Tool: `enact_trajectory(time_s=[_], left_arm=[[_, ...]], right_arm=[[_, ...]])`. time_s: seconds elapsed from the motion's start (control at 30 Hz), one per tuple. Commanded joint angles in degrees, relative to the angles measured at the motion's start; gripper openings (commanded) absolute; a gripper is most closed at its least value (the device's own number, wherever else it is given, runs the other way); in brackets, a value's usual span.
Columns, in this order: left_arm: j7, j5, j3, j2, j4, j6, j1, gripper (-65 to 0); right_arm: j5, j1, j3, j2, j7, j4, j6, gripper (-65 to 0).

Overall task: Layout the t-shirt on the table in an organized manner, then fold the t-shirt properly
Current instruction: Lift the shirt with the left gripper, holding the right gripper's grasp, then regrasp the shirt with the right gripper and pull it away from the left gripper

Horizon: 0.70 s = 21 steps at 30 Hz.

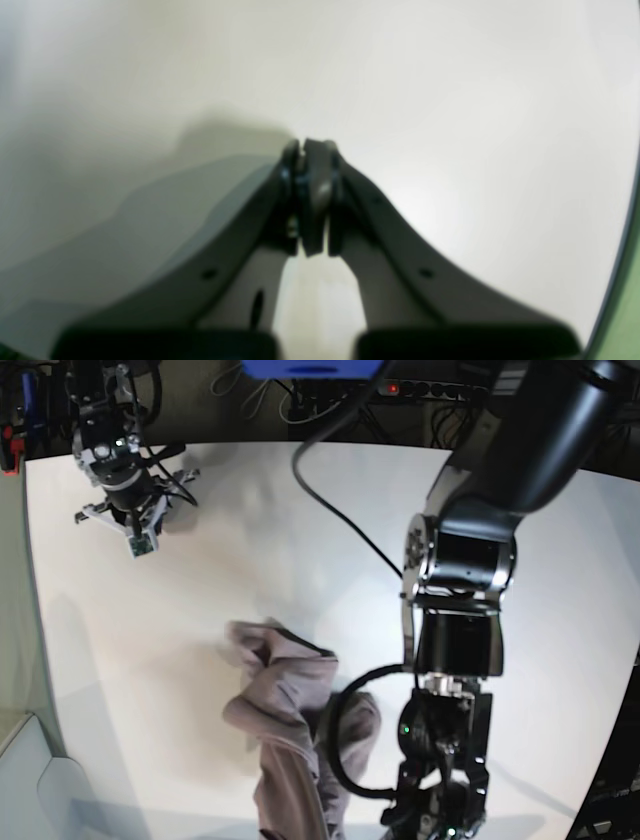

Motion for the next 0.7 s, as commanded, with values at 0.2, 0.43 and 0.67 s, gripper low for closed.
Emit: enact_trajectory(time_s=[0.2,0.43,0.67], left_arm=[[-0.28,-5.38,-0.05,0.29,4.96,-0.37,1.07,-64.8],[0.69,-5.64,-0.23,0.29,4.78,-0.37,3.1,-64.8],[0.78,-5.9,-0.4,-0.4,4.96,-0.37,4.94,-64.8]], right_arm=[[-0.23,0.6,0.35,0.59,0.92,0.74,-0.2,-65.0],[-0.14,3.41,0.35,-2.31,0.39,3.64,-0.2,-65.0],[-0.23,11.06,-0.01,-8.37,0.31,5.75,-0.2,-51.3]])
